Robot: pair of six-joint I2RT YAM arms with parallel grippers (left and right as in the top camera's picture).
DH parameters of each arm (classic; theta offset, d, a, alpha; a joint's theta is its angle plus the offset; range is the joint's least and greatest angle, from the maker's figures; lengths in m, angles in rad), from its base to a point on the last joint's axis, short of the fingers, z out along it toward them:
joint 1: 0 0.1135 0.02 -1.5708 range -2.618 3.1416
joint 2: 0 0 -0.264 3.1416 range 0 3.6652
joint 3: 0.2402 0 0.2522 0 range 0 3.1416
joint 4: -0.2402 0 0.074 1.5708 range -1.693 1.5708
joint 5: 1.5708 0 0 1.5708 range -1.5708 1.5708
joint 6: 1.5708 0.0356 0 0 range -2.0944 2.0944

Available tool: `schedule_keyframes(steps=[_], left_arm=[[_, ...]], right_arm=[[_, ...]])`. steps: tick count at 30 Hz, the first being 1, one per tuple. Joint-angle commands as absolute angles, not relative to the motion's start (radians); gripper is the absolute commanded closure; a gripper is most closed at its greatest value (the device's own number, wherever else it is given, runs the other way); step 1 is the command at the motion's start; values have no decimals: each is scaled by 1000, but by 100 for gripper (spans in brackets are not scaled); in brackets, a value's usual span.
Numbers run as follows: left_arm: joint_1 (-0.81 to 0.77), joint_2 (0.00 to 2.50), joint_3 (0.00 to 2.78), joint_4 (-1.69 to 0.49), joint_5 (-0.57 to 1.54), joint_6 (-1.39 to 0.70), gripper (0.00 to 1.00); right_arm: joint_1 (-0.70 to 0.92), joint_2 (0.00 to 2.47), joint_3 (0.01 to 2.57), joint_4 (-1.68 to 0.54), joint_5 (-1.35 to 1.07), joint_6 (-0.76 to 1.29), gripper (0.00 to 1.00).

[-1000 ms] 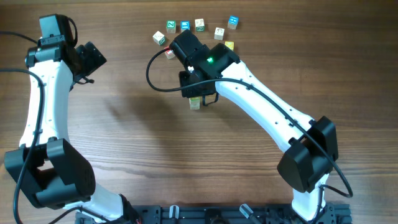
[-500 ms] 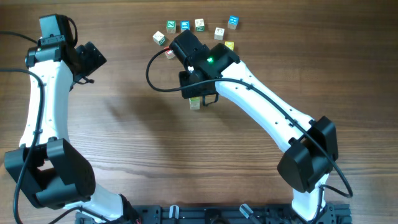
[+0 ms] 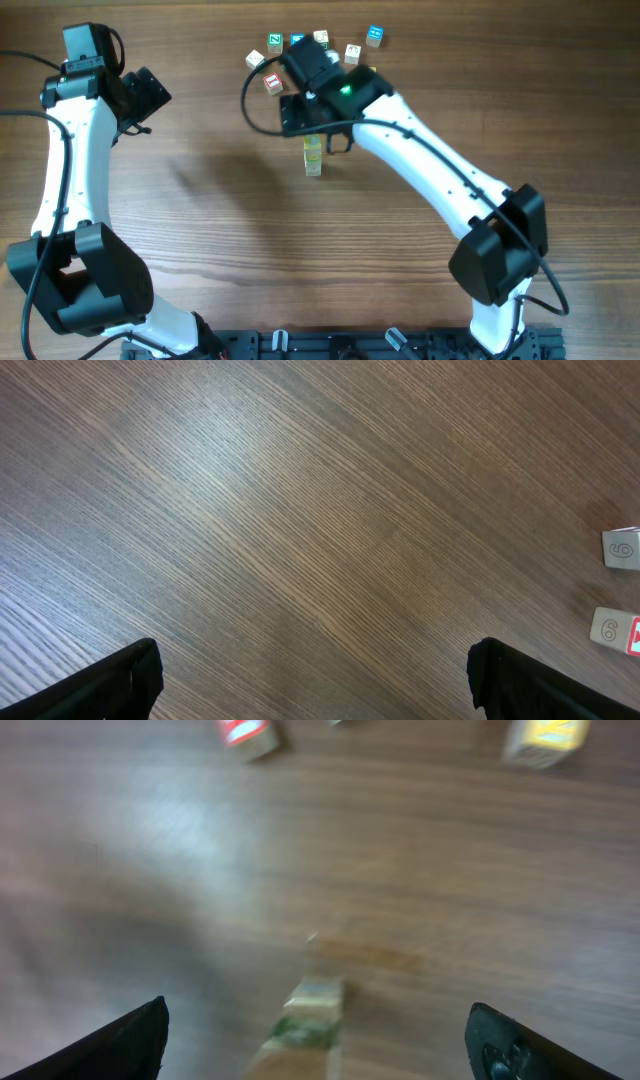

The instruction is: Form a tower

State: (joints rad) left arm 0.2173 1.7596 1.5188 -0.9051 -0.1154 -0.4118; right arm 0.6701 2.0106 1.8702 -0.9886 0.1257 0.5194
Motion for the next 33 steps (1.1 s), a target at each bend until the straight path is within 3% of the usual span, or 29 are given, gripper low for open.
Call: schedule_keyframes(steps=[1,13,33], left_arm=[[220,1741,1532,-904,-125,-401,0],[220,1741,1532,-903,-125,-400,0],[220,1741,1532,-903,-125,-400,0]], right_arm=[[555,2024,1864,-994,173,534,3],[261,2025,1843,-1008,173,263,0],[249,2025,1843,-883,173,264,0]])
